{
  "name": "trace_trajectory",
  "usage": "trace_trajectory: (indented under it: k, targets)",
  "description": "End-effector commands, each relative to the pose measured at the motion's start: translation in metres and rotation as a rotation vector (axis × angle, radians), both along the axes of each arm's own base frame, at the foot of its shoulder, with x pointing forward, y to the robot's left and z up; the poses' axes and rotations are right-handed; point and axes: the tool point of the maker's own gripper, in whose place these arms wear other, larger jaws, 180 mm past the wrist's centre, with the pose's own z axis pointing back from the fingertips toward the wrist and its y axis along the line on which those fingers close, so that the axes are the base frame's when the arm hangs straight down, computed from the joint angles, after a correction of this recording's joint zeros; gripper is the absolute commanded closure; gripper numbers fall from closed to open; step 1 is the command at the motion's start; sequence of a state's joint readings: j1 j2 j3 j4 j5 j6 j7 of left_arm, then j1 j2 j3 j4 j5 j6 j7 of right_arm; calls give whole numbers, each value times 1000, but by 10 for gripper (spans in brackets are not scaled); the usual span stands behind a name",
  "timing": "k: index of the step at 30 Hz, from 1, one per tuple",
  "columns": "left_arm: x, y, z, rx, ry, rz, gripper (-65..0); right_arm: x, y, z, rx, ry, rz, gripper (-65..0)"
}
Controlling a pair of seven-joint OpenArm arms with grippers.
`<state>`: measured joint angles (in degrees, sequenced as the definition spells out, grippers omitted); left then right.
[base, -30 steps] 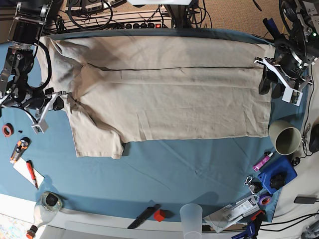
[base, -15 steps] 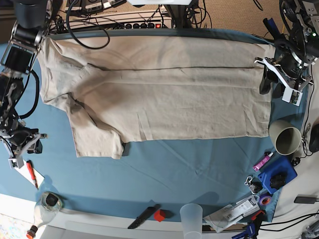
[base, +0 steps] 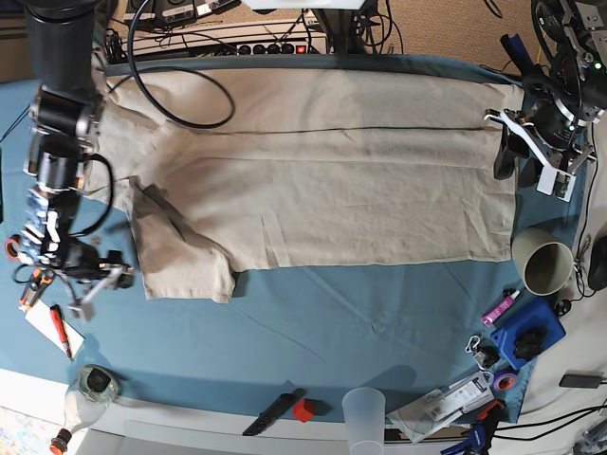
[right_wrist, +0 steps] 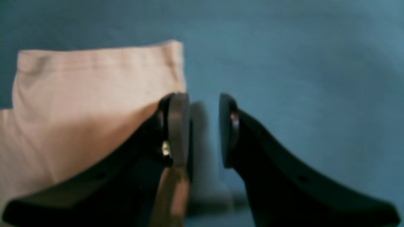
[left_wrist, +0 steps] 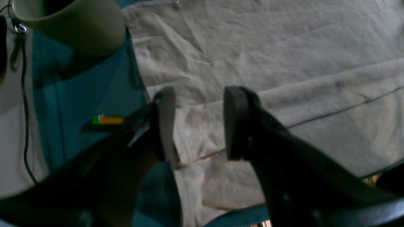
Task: Fold the T-shirt properly
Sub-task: 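Release the sleeve and raise the right gripper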
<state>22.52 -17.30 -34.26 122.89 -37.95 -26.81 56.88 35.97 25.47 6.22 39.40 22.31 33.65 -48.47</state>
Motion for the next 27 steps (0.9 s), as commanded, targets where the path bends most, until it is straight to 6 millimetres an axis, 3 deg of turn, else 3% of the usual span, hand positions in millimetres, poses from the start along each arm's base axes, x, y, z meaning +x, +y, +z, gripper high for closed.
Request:
trace_trajectory:
  k: [1,6,11,16,27]
  targets:
    - [5,0,11,2,-43,-7,-260,16,-5,22,-15,-68,-10,-170]
    - [5,0,11,1,-44,-7,-260,14,7,1,-40,-34,-40,-170]
    - [9,0,16,-6,-77,-6,-260,-1,11,-17,-27,22,-34,-170]
    - [26,9,22,41,-126,21,-260,-7,24,-18,46,51,-8,-170]
    - [96,16,-38,109,12,90,-260,-17,26,-24,52,116,5,-170]
